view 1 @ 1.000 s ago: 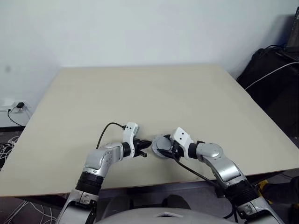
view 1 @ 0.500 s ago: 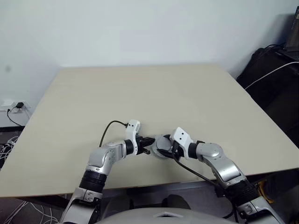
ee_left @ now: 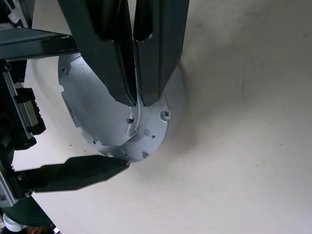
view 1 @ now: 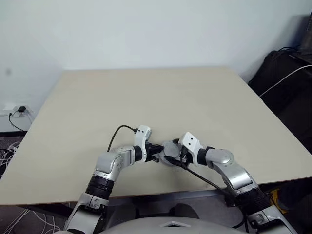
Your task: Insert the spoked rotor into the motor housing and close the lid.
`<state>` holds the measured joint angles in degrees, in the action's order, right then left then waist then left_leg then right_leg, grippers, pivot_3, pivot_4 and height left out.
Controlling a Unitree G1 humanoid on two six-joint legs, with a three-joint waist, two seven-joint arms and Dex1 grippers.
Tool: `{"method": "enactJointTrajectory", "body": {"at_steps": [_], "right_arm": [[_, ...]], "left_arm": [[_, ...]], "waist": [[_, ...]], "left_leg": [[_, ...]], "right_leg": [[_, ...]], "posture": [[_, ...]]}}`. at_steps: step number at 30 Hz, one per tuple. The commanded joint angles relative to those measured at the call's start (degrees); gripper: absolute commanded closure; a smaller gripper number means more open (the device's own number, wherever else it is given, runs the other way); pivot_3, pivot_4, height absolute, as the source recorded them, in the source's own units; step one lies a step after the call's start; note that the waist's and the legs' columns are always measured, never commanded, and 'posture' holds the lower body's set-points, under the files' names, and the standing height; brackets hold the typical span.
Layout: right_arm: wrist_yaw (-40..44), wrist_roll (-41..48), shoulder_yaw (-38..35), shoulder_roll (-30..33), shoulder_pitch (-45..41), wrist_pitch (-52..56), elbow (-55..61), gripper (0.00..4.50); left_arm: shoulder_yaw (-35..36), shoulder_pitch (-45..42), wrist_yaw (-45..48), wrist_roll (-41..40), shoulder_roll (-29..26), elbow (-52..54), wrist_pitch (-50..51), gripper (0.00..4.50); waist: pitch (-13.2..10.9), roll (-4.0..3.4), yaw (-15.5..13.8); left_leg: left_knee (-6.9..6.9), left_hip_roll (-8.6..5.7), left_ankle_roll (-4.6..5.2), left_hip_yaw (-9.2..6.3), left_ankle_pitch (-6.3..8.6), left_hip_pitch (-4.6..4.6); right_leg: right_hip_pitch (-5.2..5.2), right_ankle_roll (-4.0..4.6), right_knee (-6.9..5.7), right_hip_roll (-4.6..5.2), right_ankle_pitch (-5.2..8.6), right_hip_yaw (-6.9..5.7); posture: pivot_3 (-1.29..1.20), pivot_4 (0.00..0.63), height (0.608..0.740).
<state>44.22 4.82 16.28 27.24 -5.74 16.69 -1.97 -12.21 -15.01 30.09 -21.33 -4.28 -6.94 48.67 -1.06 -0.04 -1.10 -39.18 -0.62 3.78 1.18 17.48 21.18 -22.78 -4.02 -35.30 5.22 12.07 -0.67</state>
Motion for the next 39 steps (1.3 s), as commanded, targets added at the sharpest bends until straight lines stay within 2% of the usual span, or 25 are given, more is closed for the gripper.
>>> {"method": "enactJointTrajectory", "body": {"at_steps": [1, 10, 13, 15, 19, 24, 31, 39], "right_arm": [[-1.19, -1.27, -0.83, 1.88, 3.26, 2.81, 0.36, 0.02], [0.01, 2.29, -7.44, 8.61, 15.39, 5.5, 13.7, 0.02], [-0.62, 5.76, -11.22, 8.43, 19.02, 6.86, 17.75, 0.02], [-2.72, 8.52, -14.38, 6.06, 20.36, 7.73, 19.32, 0.02], [-10.63, 14.87, -20.6, -3.07, 19.96, 12.38, 20.75, 0.02], [-18.07, 20.95, -22.99, -11.75, 18.92, 21.25, 22.13, 0.02], [-22.44, 22.75, -19.63, -15.55, 17.0, 29.04, 20.72, 0.02], [-24.71, 26.01, -21.11, -18.09, 14.9, 35.25, 18.75, 0.02]], "left_arm": [[-0.96, -0.69, 0.04, 0.3, 0.72, -0.37, 0.74, 4.33], [-1.19, 0.07, -0.26, 0.26, 1.55, 0.09, 0.25, 4.33], [-1.52, 0.01, 0.04, 0.29, 1.74, -0.11, 0.08, 4.33], [-1.81, -0.14, 0.29, 0.35, 1.8, -0.21, -0.01, 4.33], [-2.02, -0.39, 0.54, 0.56, 1.85, -0.49, -0.2, 4.33], [-2.08, -0.42, 0.84, 0.74, 1.64, -0.54, -0.27, 4.33], [-2.09, -0.14, 0.99, 0.97, 1.58, -0.33, -0.25, 4.33], [-1.68, 0.18, 0.86, 1.0, 1.51, 0.03, -0.36, 4.33]], "waist": [[0.08, -0.09, -0.16], [0.16, -0.09, -1.42], [0.1, -0.04, -1.54], [0.1, -0.12, -1.42], [0.12, -0.15, -1.38], [0.24, -0.36, -1.54], [0.28, -0.42, -1.31], [0.38, -0.49, -1.07]], "left_leg": [[0.04, 0.0, 0.01, -0.05, 0.0, 0.04], [0.03, -0.37, 0.3, -0.24, 0.19, 0.43], [0.02, -0.39, 0.33, -0.26, 0.23, 0.48], [0.02, -0.37, 0.33, -0.26, 0.22, 0.55], [0.02, -0.25, 0.22, -0.27, 0.25, 0.56], [0.05, -0.29, 0.26, -0.34, 0.22, 0.63], [0.03, -0.45, 0.3, -0.26, 0.22, 0.85], [0.04, -0.43, 0.29, -0.28, 0.22, 0.84]], "right_leg": [[0.01, 0.01, 0.11, 0.0, -0.02, -0.05], [-0.08, 0.07, 0.5, 0.35, -0.03, -0.13], [-0.09, 0.06, 0.53, 0.43, -0.03, -0.16], [-0.19, 0.06, 0.53, 0.48, -0.03, -0.13], [-0.25, 0.04, 0.48, 0.4, -0.04, -0.12], [-0.31, 0.05, 0.47, 0.34, -0.03, -0.17], [-0.58, 0.06, 0.46, 0.63, -0.04, -0.01], [-0.58, 0.06, 0.42, 0.43, -0.04, -0.05]], "posture": [[0.0, 0.0, 0.74], [0.0, 0.0, 0.74], [0.0, 0.0, 0.74], [0.0, 0.0, 0.74], [0.0, 0.0, 0.74], [0.0, 0.0, 0.74], [0.0, 0.0, 0.74], [0.0, 0.0, 0.74]]}}
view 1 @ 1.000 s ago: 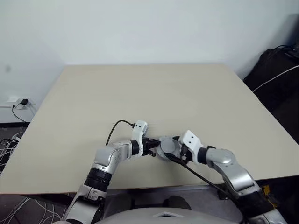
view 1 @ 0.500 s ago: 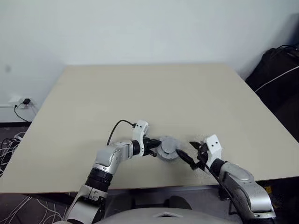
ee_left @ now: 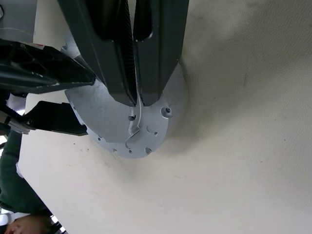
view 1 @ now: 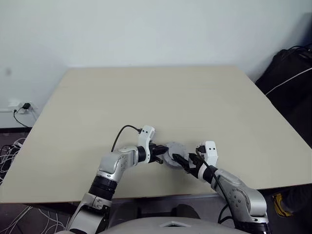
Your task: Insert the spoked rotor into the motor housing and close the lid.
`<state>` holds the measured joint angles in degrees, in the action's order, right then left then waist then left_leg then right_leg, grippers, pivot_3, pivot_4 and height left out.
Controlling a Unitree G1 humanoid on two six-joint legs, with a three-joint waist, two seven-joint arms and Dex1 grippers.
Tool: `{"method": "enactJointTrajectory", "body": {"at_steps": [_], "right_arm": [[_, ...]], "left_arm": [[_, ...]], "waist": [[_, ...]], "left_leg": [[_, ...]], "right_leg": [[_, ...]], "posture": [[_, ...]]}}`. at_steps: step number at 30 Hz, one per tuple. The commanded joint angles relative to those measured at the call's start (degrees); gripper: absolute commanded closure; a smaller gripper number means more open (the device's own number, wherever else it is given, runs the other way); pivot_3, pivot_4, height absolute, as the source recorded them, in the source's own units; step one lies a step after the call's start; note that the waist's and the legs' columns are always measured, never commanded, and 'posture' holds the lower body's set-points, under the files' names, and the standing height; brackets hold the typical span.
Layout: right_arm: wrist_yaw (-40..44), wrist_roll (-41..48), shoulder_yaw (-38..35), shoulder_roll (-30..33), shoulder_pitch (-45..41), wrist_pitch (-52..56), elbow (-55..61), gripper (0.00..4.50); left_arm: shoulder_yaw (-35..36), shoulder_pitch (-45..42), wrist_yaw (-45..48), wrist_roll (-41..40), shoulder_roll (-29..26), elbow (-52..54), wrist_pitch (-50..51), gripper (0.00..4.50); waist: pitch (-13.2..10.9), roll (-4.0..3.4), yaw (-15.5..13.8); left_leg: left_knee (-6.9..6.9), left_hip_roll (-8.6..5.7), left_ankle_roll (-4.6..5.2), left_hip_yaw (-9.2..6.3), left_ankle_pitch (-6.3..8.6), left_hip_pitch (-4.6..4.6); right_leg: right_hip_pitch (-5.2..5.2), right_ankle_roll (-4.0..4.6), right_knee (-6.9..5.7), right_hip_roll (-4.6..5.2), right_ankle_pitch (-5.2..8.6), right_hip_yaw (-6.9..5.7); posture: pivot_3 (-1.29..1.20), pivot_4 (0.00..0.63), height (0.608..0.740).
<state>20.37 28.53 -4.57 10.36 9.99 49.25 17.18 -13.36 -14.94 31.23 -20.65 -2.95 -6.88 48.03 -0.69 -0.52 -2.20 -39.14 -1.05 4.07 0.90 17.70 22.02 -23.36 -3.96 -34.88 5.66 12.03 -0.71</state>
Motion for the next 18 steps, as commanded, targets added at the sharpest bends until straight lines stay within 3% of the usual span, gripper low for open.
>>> {"method": "enactJointTrajectory", "body": {"at_steps": [1, 4, 9, 18], "right_arm": [[-1.22, 2.87, -0.75, -1.61, -1.02, 3.52, -0.5, 0.02], [-1.44, 5.45, -2.23, -1.93, -1.54, 8.02, -1.06, 0.02], [-0.63, 17.78, -10.63, -4.64, -2.42, 18.56, -2.29, 0.02], [-2.22, 27.78, -18.2, -7.89, -2.95, 22.95, -3.61, 0.02]], "left_arm": [[-0.51, 0.16, -0.28, 0.32, 0.18, 0.04, 0.28, 4.33], [-0.42, 0.27, -0.29, 0.4, 0.21, 0.19, 0.33, 4.33], [-0.4, 0.32, -0.26, 0.49, 0.19, 0.21, 0.4, 4.33], [-0.54, 0.26, 0.01, 0.62, 0.03, 0.15, 0.51, 4.33]], "waist": [[0.03, -0.04, 0.06], [0.11, -0.14, 0.13], [0.19, -0.19, 0.19], [0.24, -0.36, 0.84]], "left_leg": [[0.0, 0.0, 0.0, 0.0, 0.0, 0.0], [0.0, 0.0, 0.01, 0.0, -0.01, -0.01], [0.02, 0.0, 0.02, -0.01, -0.01, -0.01], [0.04, 0.01, 0.02, 0.02, -0.01, -0.01]], "right_leg": [[0.0, 0.0, 0.0, -0.05, 0.0, 0.01], [0.0, 0.0, -0.02, -0.07, 0.0, 0.01], [0.0, 0.01, -0.02, -0.11, 0.01, 0.0], [-0.04, 0.03, -0.05, -0.12, 0.02, 0.03]], "posture": [[0.0, 0.0, 0.74], [0.0, 0.0, 0.74], [0.0, 0.0, 0.74], [0.0, 0.0, 0.74]]}}
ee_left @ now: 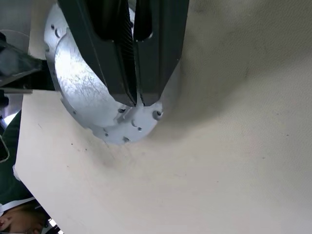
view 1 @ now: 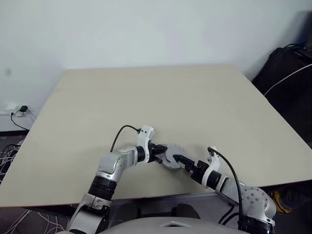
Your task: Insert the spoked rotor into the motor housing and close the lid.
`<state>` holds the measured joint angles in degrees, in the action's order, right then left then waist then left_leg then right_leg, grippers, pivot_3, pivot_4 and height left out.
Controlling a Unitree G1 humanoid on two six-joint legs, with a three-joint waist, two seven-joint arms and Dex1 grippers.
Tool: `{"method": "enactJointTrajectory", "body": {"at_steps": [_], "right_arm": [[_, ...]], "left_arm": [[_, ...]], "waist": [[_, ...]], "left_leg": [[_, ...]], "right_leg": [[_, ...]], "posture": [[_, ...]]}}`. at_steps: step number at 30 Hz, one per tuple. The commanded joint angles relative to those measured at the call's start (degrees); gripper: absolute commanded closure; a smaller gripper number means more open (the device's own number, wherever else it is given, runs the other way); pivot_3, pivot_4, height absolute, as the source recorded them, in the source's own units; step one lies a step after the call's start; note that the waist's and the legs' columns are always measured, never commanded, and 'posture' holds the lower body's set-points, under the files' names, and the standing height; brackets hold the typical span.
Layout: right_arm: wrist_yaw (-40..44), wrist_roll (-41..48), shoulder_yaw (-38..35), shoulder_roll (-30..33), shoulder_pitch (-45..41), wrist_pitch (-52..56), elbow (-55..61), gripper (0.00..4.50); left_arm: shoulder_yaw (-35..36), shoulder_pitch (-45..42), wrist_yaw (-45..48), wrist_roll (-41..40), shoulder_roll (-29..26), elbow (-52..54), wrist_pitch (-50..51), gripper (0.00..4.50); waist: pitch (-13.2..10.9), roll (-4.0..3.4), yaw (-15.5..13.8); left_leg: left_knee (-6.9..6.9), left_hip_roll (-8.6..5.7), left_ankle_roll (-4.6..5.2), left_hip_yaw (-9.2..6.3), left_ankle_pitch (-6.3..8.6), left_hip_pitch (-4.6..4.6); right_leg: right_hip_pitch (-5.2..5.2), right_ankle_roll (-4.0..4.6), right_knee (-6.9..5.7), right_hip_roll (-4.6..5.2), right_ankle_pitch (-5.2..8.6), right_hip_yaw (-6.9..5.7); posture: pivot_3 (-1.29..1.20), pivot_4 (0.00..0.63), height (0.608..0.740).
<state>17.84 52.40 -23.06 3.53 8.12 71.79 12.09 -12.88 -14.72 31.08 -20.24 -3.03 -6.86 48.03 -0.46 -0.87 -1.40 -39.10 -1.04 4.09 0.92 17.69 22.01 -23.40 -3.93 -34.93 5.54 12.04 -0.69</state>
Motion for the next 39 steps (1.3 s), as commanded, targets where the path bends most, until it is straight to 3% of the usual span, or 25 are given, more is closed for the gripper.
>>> {"method": "enactJointTrajectory", "body": {"at_steps": [1, 2, 5, 10, 14, 28, 31, 33, 39], "right_arm": [[-0.13, 4.02, 0.2, -1.3, -0.94, 0.33, 1.34, 0.02], [-0.49, 4.11, 0.2, -1.51, -0.83, 0.18, 1.24, 0.02], [-0.93, 4.29, 0.69, -1.99, -0.36, -0.26, 1.3, 0.62], [-1.15, 5.05, 0.81, -2.23, -0.1, -0.28, 1.49, 2.24], [-1.57, 6.01, 0.92, -1.48, 0.04, -0.55, 1.3, 3.23], [-3.16, 6.4, 1.64, -1.41, 1.29, -1.83, 1.15, 3.24], [-3.78, 6.69, 1.29, -2.29, 1.97, -2.95, 1.33, 3.24], [-3.94, 6.98, 1.08, -2.78, 2.21, -3.83, 1.35, 3.24], [-4.82, 8.68, 0.66, -3.65, 1.61, -5.6, 1.22, 3.25]], "left_arm": [[-1.02, 0.03, 0.16, 0.22, 0.1, 0.12, 0.51, 4.33], [-1.0, 0.01, 0.16, 0.23, 0.07, 0.11, 0.51, 4.33], [-0.98, 0.09, 0.12, 0.2, 0.02, 0.22, 0.55, 4.33], [-0.99, 0.2, 0.04, 0.17, -0.11, 0.26, 0.57, 4.33], [-0.83, 0.16, 0.04, 0.23, -0.07, 0.2, 0.62, 4.33], [2.51, 1.82, -2.0, -0.96, 1.25, 3.77, -2.01, 4.33], [5.93, 4.54, -4.88, -1.98, 3.16, 7.91, -4.68, 4.33], [7.88, 8.5, -8.03, 0.19, 5.34, 11.23, -15.22, 4.33], [11.58, 19.11, -11.12, -2.57, 7.45, 19.49, -20.82, 4.33]], "waist": [[0.01, -0.02, 0.11], [0.02, -0.02, 0.16], [0.02, -0.02, 0.28], [0.06, -0.06, 0.59], [0.07, -0.1, 0.58], [0.06, -0.1, 0.61], [0.0, -0.03, 0.69], [-0.02, -0.03, 0.79], [0.03, -0.15, 0.6]], "left_leg": [[0.0, 0.0, 0.0, 0.0, 0.0, 0.0], [0.0, 0.0, 0.0, 0.0, 0.0, 0.0], [0.0, -0.01, 0.01, 0.01, 0.0, 0.0], [-0.01, -0.02, 0.02, 0.06, -0.01, -0.01], [-0.03, -0.03, 0.03, 0.08, -0.02, -0.17], [-0.06, -0.02, 0.05, 0.07, -0.03, -0.37], [-0.05, 0.01, 0.05, 0.07, -0.03, -0.35], [-0.04, 0.03, 0.04, 0.08, -0.02, -0.32], [0.01, 0.19, -0.01, 0.15, 0.0, -0.17]], "right_leg": [[0.0, 0.0, 0.0, 0.0, 0.0, 0.0], [0.0, 0.0, -0.01, -0.01, 0.0, 0.0], [0.0, 0.0, -0.01, -0.05, 0.0, -0.01], [0.01, -0.01, -0.02, -0.07, -0.01, 0.01], [0.17, -0.04, -0.04, -0.1, -0.02, 0.04], [0.42, -0.07, -0.03, -0.17, -0.02, 0.03], [0.43, -0.07, -0.03, -0.17, -0.02, 0.05], [0.41, -0.07, -0.03, -0.18, -0.02, 0.06], [0.03, -0.05, -0.05, 0.03, -0.02, 0.2]], "posture": [[0.0, 0.0, 0.74], [0.0, 0.0, 0.74], [0.0, 0.0, 0.74], [0.0, 0.0, 0.74], [0.0, 0.0, 0.74], [0.0, 0.0, 0.74], [0.0, 0.0, 0.74], [0.0, 0.0, 0.74], [0.0, 0.0, 0.74]]}}
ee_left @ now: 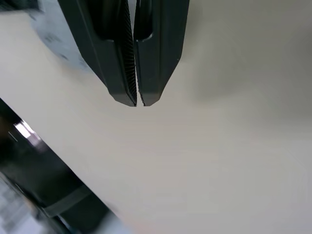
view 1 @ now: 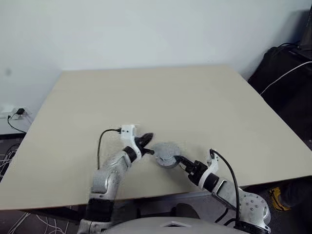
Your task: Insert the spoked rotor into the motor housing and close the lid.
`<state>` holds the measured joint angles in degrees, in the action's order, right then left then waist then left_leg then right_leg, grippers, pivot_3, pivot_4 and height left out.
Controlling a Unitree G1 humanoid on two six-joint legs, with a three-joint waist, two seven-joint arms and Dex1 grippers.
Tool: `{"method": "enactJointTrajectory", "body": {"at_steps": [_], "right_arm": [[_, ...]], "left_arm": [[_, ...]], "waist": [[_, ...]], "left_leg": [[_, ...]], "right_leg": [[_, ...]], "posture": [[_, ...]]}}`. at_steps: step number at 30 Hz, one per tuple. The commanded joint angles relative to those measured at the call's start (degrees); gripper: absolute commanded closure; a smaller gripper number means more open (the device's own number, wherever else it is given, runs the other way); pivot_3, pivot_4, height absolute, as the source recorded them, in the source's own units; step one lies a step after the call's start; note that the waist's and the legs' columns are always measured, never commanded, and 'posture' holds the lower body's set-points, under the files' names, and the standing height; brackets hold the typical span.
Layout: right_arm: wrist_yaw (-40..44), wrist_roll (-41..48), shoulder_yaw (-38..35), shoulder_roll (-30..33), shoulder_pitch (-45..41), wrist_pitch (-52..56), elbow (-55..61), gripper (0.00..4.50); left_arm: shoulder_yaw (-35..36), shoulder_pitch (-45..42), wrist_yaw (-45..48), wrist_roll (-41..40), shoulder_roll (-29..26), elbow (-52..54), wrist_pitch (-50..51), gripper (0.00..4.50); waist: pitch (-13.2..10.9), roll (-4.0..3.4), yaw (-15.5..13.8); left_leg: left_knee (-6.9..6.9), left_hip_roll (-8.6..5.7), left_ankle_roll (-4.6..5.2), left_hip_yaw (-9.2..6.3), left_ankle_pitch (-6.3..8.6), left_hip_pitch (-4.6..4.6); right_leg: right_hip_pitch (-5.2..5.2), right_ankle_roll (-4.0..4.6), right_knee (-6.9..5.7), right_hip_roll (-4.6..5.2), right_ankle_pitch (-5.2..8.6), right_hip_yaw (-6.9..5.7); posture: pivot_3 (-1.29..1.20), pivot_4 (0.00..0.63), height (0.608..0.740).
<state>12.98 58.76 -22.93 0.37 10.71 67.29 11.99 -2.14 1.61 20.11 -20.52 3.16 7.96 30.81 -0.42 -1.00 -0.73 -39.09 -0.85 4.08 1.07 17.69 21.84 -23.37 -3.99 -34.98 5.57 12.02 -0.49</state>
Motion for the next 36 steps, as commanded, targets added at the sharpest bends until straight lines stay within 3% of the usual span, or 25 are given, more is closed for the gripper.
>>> {"method": "enactJointTrajectory", "body": {"at_steps": [1, 5, 10, 17, 23, 30, 36], "right_arm": [[-0.08, 2.56, 0.56, -0.54, -1.23, -1.39, 1.17, 3.25], [-0.4, 3.16, 0.88, -0.4, -2.41, -1.79, 0.13, 3.25], [-0.87, 4.48, 0.41, -0.79, -3.99, -2.04, -0.76, 3.25], [-2.12, 7.28, -1.08, -1.33, -4.9, -3.23, -0.63, 3.25], [-3.53, 10.78, -1.5, -2.37, -6.32, -6.0, 0.91, 3.25], [-4.54, 12.68, 0.95, -2.54, -8.05, -7.33, 1.06, 3.25], [-4.9, 13.77, 3.95, -2.59, -10.28, -7.34, 0.59, 3.25]], "left_arm": [[1.31, 4.84, -0.17, -2.7, 1.64, 5.55, -4.94, 4.33], [5.87, 11.85, 3.04, -15.19, 3.47, 7.24, -1.0, 4.33], [9.21, 16.1, 0.03, -28.37, 5.96, 6.95, 3.15, 4.33], [8.73, 17.16, -2.04, -38.58, 6.09, 5.98, 4.65, 4.33], [8.77, 17.14, -2.34, -50.11, 6.47, 4.41, 6.42, 2.39], [7.13, 16.12, -2.49, -54.97, 5.12, 2.11, 7.68, 0.04], [6.13, 14.34, -2.8, -59.15, 4.9, -1.41, 10.43, 0.0]], "waist": [[-0.01, 0.0, -0.08], [-0.07, 0.01, 0.02], [-0.22, -0.06, 0.04], [-0.41, 0.05, 0.0], [-0.5, 0.12, 0.11], [-0.5, 0.11, 0.7], [-0.53, 0.12, 1.42]], "left_leg": [[0.0, 0.0, 0.0, 0.0, 0.0, 0.04], [0.0, -0.01, 0.0, 0.04, 0.02, 0.17], [-0.01, 0.04, 0.0, 0.04, 0.02, 0.2], [-0.02, -0.06, 0.02, 0.05, 0.01, 0.21], [-0.05, -0.08, 0.04, 0.08, 0.0, 0.2], [-0.05, -0.07, 0.05, 0.09, -0.01, 0.18], [-0.07, -0.07, 0.05, 0.12, -0.02, 0.11]], "right_leg": [[-0.03, 0.0, 0.0, 0.0, 0.0, -0.01], [-0.17, 0.01, 0.04, 0.05, 0.01, 0.0], [-0.21, 0.0, 0.04, 0.03, 0.01, -0.04], [-0.16, -0.01, 0.04, -0.24, 0.01, -0.1], [-0.14, -0.01, 0.03, -0.27, 0.01, -0.07], [-0.11, -0.01, 0.03, -0.36, 0.01, -0.06], [-0.05, -0.02, 0.02, -0.39, 0.01, -0.02]], "posture": [[0.0, 0.0, 0.74], [0.0, 0.0, 0.74], [0.0, 0.0, 0.74], [0.0, 0.0, 0.74], [0.0, 0.0, 0.74], [0.0, 0.0, 0.74], [0.0, 0.0, 0.74]]}}
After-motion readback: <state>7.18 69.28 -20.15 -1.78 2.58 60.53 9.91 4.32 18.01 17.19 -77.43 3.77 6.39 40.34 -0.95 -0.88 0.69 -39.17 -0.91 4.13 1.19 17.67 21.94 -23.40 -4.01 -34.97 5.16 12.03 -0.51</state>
